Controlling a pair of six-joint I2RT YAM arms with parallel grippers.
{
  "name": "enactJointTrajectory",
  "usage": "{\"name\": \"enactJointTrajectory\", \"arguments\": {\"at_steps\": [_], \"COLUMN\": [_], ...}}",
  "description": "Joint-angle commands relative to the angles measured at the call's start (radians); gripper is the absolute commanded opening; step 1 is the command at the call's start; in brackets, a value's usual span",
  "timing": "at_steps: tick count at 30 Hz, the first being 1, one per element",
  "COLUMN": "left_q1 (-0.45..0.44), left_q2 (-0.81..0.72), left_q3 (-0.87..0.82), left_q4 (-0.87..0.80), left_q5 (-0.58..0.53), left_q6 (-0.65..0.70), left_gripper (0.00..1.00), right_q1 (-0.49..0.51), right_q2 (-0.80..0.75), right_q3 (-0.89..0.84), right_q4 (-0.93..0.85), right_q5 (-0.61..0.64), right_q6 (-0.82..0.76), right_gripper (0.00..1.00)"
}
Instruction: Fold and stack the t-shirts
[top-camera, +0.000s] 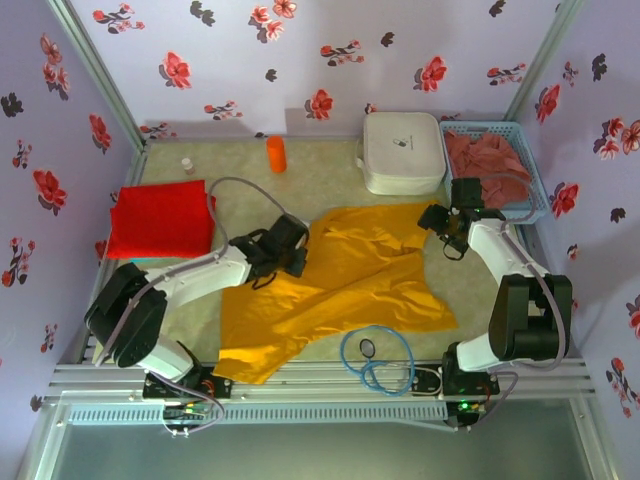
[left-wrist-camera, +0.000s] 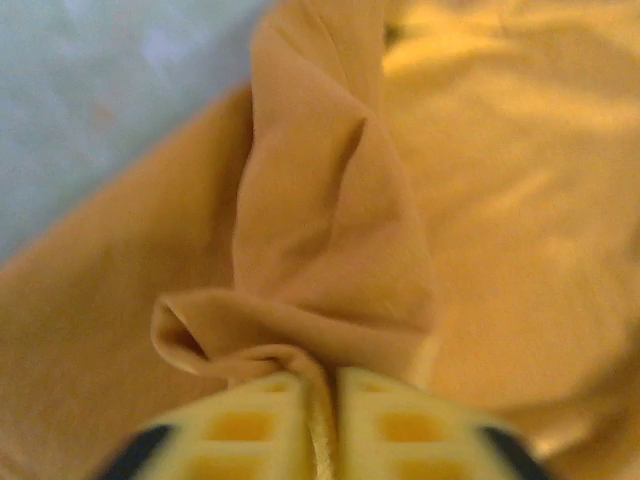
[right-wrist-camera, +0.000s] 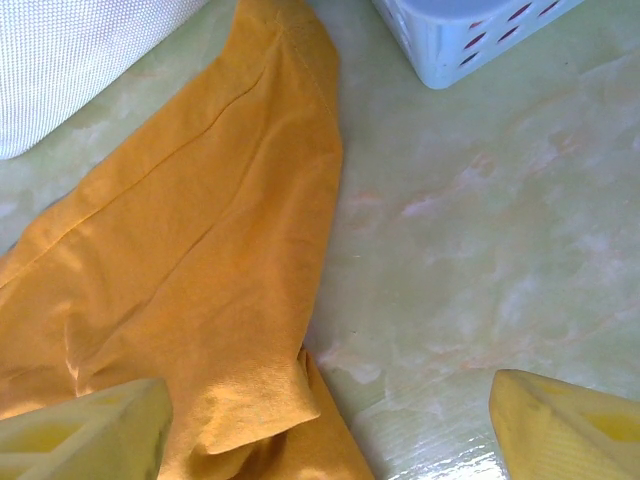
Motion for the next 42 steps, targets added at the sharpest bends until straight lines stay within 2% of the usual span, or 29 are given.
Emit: {"name": "enactJointTrajectory", "arguments": {"at_steps": [1,3,8,14,19,25,31,39,42], "left_q1": [-0.001,0.018,0.111,0.243,0.337,0.397,0.488,0.513,0.515], "left_q2": [-0.043,-0.069,-0.186,-0.263,-0.299,-0.314,-0.340,-0.295,-0.267], "left_q3": [0.000,0.015,0.002,-0.084,-0.197,-0.288,-0.374,-0.394,-0.379], "left_q4": [-0.077,-0.112,-0.078,-0.100,-0.017,0.021,0.033,0.125,0.160], "left_q5": [-0.078,-0.074,0.025,0.127,0.246,0.259,0.262,0.263,0.297], "left_q6": [-0.085,-0.132,-0.254,-0.406,-0.478,-0.548,-0.533,-0.522,-0.535], "left_gripper": [0.39,0.47,0.48,0.45,0.42,0.42,0.34,0.38,0.39], "right_q1": [-0.008,-0.008,-0.008,-0.008,-0.008,-0.007,-0.008,-0.008,-0.007], "right_q2": [0.012,0.012,-0.008,-0.026,-0.015,-0.013,-0.011,-0.004,-0.006], "right_q3": [-0.001,0.000,-0.009,-0.018,-0.018,-0.014,-0.015,-0.016,-0.015], "right_q4": [-0.004,-0.004,-0.009,-0.018,-0.012,-0.013,-0.014,-0.011,-0.012], "right_q5": [-0.009,-0.014,-0.010,-0.002,-0.008,-0.016,-0.017,-0.020,-0.019], "right_q6": [-0.003,-0.003,-0.005,-0.014,-0.011,-0.007,-0.009,-0.009,-0.009], "right_gripper": [0.83,0.82,0.82,0.82,0.82,0.82,0.82,0.82,0.82]}}
